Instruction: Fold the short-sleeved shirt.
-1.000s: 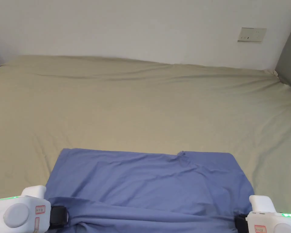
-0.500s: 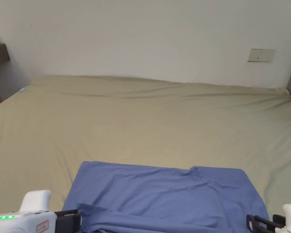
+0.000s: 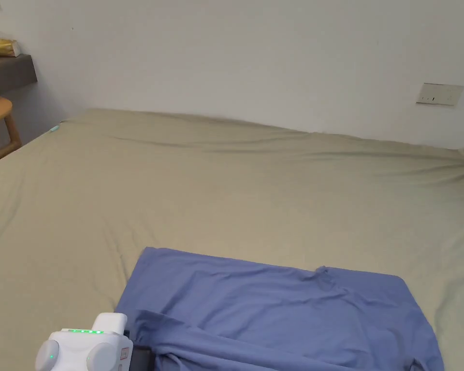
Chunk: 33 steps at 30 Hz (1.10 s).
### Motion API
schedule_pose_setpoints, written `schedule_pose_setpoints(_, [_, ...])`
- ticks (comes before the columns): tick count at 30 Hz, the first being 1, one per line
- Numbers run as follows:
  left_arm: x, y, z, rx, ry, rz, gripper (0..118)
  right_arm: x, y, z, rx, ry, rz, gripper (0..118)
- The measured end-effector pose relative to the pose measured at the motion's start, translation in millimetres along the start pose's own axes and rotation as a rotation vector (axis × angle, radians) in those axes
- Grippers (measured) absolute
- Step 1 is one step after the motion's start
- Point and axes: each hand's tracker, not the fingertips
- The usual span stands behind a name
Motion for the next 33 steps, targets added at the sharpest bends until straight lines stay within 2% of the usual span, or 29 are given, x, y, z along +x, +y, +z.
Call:
schedule_pose_setpoints(4, [-2,7,-15,-0.016,-0.007,-0.029,113,11,-11,-14,-0.049,-0.021,-0.043,69])
schedule_pose_setpoints(8, [-8,10,-10,-0.021,-0.041,-0.003,110,17,-18,-34,-0.091,-0.024,-0.053,69])
schedule_pose_setpoints(9, [-7,9,-5,-0.003,-0.027,-0.010,102,18,-20,-38,-0.107,-0.031,-0.056,69])
schedule_pose_setpoints(11, [-4,9,6,0.027,-0.037,-0.035,76,19,-21,-49,-0.130,-0.036,-0.061,69])
schedule_pose_setpoints(12, [-3,8,11,0.034,-0.071,-0.040,58,20,-22,-55,-0.142,-0.034,-0.063,69])
schedule_pose_setpoints(13, [-1,9,14,0.039,-0.095,-0.034,34,20,-22,-60,-0.157,-0.034,-0.062,69])
schedule_pose_setpoints(15, [3,11,16,0.050,-0.053,-0.043,22,20,-21,-74,-0.209,-0.033,-0.069,69])
schedule_pose_setpoints(16, [2,11,15,0.044,-0.108,-0.031,14,20,-21,-81,-0.240,-0.030,-0.080,69])
schedule_pose_setpoints(20, [8,11,14,0.049,-0.066,-0.030,13,21,-22,-112,-0.256,-0.047,-0.151,69])
schedule_pose_setpoints(22, [6,12,14,0.042,-0.069,-0.024,13,20,-27,-134,-0.338,-0.036,-0.174,69])
schedule_pose_setpoints(24, [1,13,14,0.038,-0.087,0.012,13,12,-32,-155,-0.423,-0.054,-0.139,69])
schedule_pose_setpoints(25, [-1,13,15,0.036,-0.093,0.022,13,7,-35,-159,-0.411,-0.091,-0.089,67])
schedule_pose_setpoints(26, [-3,13,15,0.031,-0.102,0.030,13,0,-32,-156,-0.356,-0.114,-0.036,59])
schedule_pose_setpoints(27, [-4,12,16,0.034,-0.102,0.032,13,-3,-28,-155,-0.359,-0.117,-0.022,40])
schedule_pose_setpoints(28, [-3,12,19,0.032,-0.105,0.029,13,-3,-25,-154,-0.364,-0.101,-0.047,13])
schedule_pose_setpoints(30, [-3,11,23,0.033,-0.109,0.026,12,-1,-24,-153,-0.372,-0.067,-0.155,12])
schedule_pose_setpoints(33, [-8,10,28,-0.003,-0.155,0.076,11,11,-23,-150,-0.377,-0.041,-0.167,12])
